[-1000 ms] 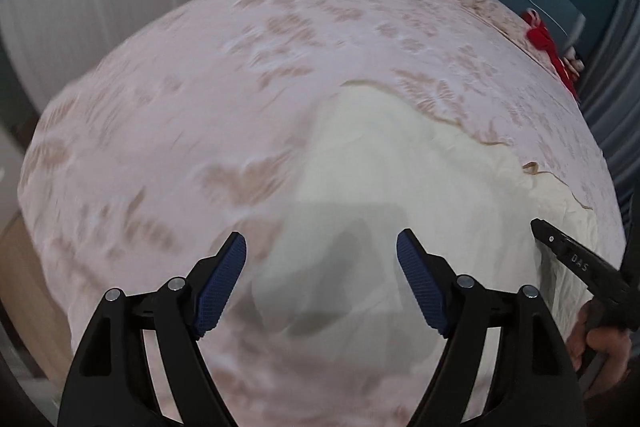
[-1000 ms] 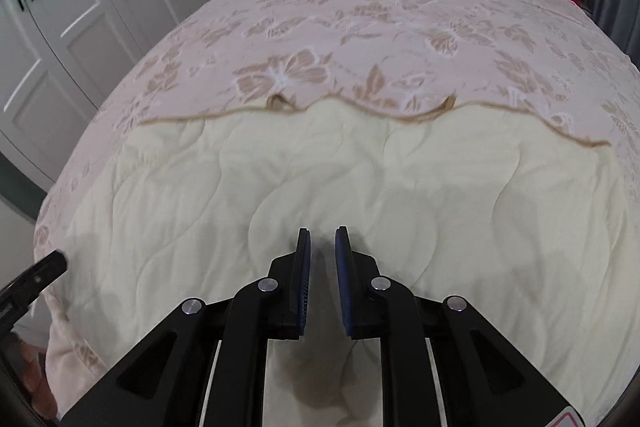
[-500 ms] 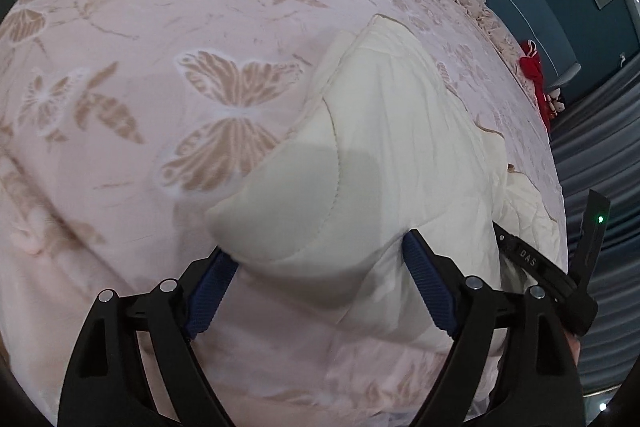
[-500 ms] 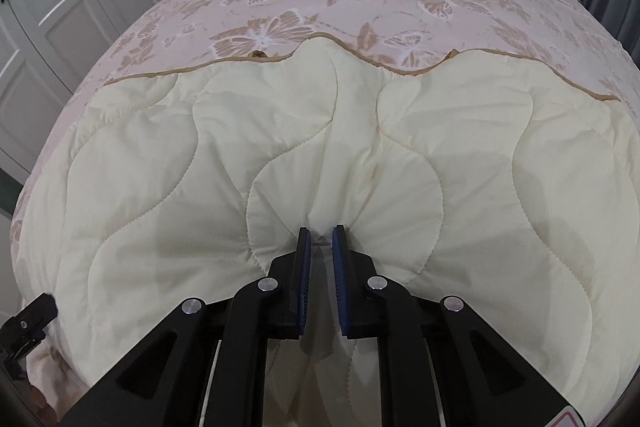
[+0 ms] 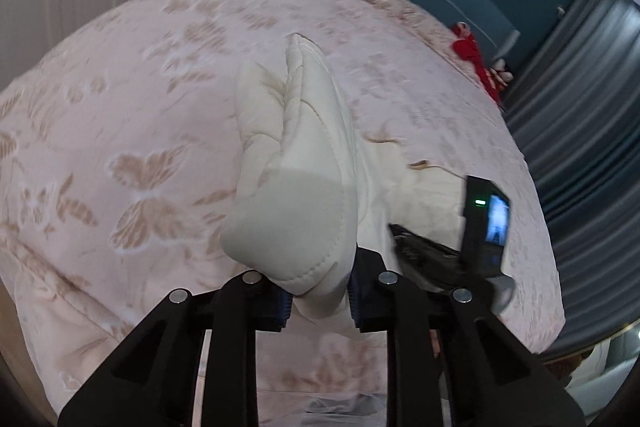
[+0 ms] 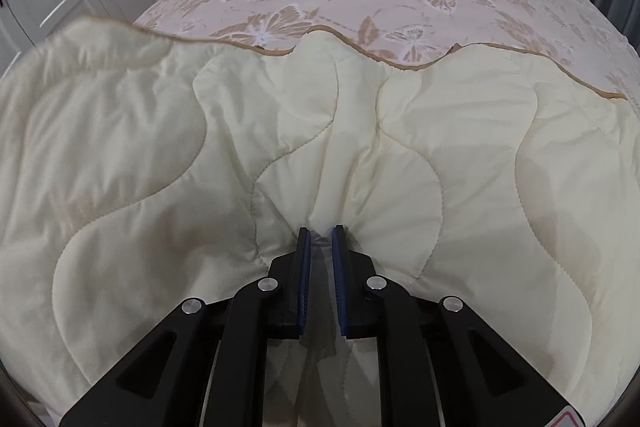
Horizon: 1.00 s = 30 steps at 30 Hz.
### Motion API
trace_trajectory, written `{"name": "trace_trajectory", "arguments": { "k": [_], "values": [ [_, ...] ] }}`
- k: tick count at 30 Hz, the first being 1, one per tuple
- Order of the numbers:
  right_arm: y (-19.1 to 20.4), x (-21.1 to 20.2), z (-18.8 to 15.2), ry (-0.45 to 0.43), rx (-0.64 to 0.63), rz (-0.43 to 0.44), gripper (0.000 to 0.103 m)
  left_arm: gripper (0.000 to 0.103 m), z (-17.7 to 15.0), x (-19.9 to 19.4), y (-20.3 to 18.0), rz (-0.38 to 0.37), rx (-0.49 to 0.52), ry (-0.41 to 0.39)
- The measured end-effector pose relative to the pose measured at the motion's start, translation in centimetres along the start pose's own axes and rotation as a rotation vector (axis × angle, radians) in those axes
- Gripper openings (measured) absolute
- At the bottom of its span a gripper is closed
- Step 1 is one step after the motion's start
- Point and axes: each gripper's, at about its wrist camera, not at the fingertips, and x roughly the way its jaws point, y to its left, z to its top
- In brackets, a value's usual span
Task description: Fold large clothes
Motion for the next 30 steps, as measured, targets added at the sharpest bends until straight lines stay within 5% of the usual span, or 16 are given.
{"name": "trace_trajectory", "arguments": {
  "k": [9, 14, 23, 27, 30],
  "values": [
    [-4.1, -9.0, -5.2, -0.062, 0.065, 0.122, 0.011, 0.019, 0.6, -1.9, -8.2, -0.047, 0.180, -0.018],
    [-6.7, -8.4, -9.0, -0.011, 0.149, 0.198, 0.011, 0.019, 0.2, -1.9, -11.8, -0.048, 0.265, -0.017],
    [-6.6, -5.0, -10.0, 0.005, 0.184, 0.273, 0.003, 0.019, -2.1, 0.9, -19.6, -0.075, 0.432, 0.038],
    [-8.7, -7.0, -11.0, -0.012, 0.250, 0.337, 0.003, 0.018, -2.9, 3.3, -22.4, -0.082, 0.472, 0.077],
    [-11.0, -10.2, -12.4, -0.039, 0.246, 0.280, 0.003, 0.018, -3.9, 5.0, -24.1, -0.079, 0.501, 0.109]
  ]
}}
